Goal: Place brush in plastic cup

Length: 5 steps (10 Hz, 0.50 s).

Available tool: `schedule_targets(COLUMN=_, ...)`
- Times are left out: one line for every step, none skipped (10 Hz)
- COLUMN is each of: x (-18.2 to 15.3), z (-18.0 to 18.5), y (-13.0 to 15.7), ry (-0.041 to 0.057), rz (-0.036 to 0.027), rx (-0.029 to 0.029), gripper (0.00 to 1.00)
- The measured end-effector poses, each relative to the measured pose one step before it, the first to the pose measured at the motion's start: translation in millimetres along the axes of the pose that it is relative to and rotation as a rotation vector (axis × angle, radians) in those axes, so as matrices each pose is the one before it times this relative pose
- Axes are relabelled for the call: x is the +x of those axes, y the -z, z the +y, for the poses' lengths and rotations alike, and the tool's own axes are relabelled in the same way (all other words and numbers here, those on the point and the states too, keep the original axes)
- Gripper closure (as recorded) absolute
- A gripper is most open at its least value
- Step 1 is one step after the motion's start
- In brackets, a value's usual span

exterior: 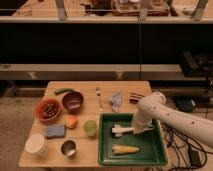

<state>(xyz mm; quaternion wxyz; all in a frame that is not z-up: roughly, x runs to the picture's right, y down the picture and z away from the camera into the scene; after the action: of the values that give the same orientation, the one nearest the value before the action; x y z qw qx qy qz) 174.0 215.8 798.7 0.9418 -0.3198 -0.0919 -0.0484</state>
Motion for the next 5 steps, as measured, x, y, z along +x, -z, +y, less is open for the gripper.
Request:
schedule_targets(x=-7.41, z=-1.45, y=21.59, ry=0.01729, rz=-0.00092, rx=0.02288, gripper=1.00)
schedule_targets(x=-7.49, z=-2.32, y=21.05, ry=0.01685, rz=0.00193, rx=0.01736, gripper=1.00)
schedule_targets(x=-7.41, z=-1.55, y=19.11, ry=0.01769, rz=0.00472, rx=0.01287, gripper=1.00)
schedule_targets(x=-13.92, z=-3.42, y=23.92, ry=0.03186, rz=0.01097, rx=0.01646, gripper=1.00)
schedule_targets(x=-13.22, z=-2.64, y=13.47, ry=0.03486, rz=0.01738, rx=0.01100, gripper=1.00)
